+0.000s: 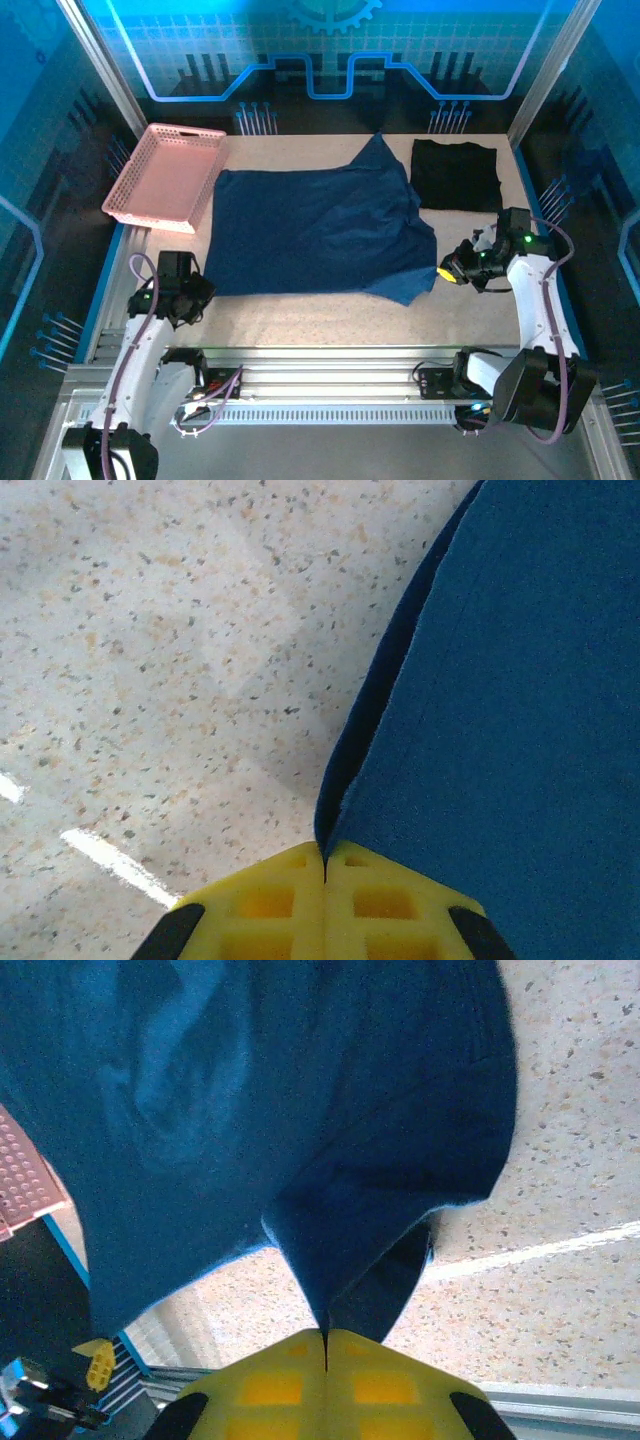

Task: Fold and stack the t-shirts

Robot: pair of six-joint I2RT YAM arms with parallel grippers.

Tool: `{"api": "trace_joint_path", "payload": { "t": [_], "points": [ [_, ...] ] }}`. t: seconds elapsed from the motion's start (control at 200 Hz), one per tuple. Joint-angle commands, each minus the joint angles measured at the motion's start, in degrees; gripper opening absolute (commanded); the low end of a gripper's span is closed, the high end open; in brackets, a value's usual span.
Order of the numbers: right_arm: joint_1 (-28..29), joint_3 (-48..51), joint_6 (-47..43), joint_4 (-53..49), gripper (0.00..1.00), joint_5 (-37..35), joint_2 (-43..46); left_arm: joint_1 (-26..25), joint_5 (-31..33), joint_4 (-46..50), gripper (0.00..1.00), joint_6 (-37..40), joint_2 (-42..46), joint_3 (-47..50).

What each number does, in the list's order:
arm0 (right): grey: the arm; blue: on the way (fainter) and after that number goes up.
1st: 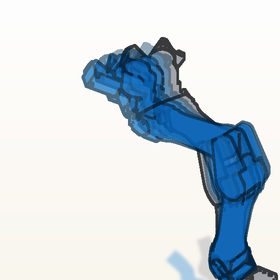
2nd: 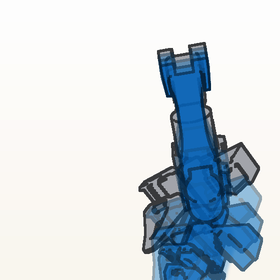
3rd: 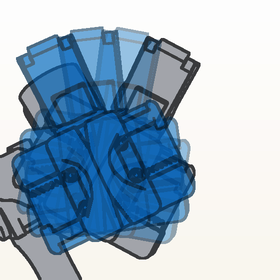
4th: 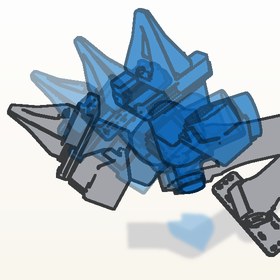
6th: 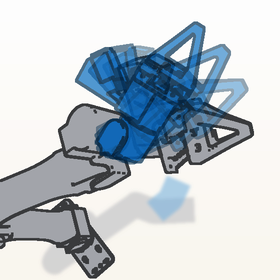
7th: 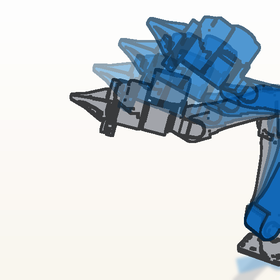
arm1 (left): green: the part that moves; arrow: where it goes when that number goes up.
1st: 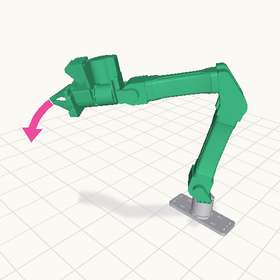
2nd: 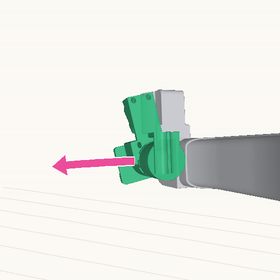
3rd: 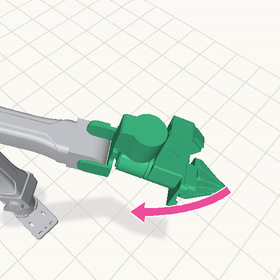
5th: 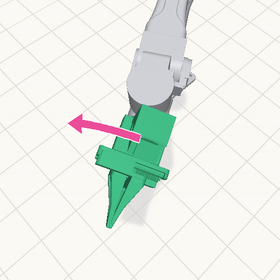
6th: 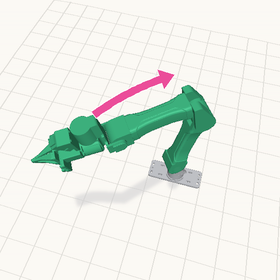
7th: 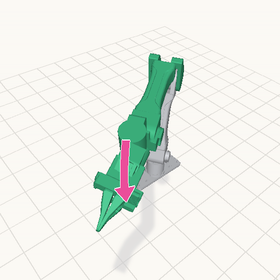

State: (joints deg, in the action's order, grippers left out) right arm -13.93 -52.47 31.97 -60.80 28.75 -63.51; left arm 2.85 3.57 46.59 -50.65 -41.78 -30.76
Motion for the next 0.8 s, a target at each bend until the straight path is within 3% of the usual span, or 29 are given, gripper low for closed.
{"api": "trace_joint_path", "payload": {
  "t": [0.0,0.175,0.465,0.655,0.795],
  "points": [
    [-0.8,-1.1,1.6,-6.8,0.00,-1.0,3.9,0.3,-0.6,4.7,0.00,0.4,3.0,-2.4],
    [-2.7,-1.4,4.5,-12.6,0.00,-6.1,11.9,0.5,0.3,10.1,0.00,-3.0,7.0,-5.3],
    [-5.1,-3.2,4.7,-18.8,0.00,-12.8,14.1,0.7,7.7,18.8,0.00,-7.2,10.5,-9.4],
    [-4.9,-1.0,5.8,-19.1,0.00,-11.5,16.1,0.6,7.4,19.9,0.00,-7.1,10.7,-10.0],
    [-1.1,2.5,9.2,-10.8,0.00,-6.5,15.1,0.6,5.6,15.8,0.00,-4.5,8.8,-9.3]
  ]
}}
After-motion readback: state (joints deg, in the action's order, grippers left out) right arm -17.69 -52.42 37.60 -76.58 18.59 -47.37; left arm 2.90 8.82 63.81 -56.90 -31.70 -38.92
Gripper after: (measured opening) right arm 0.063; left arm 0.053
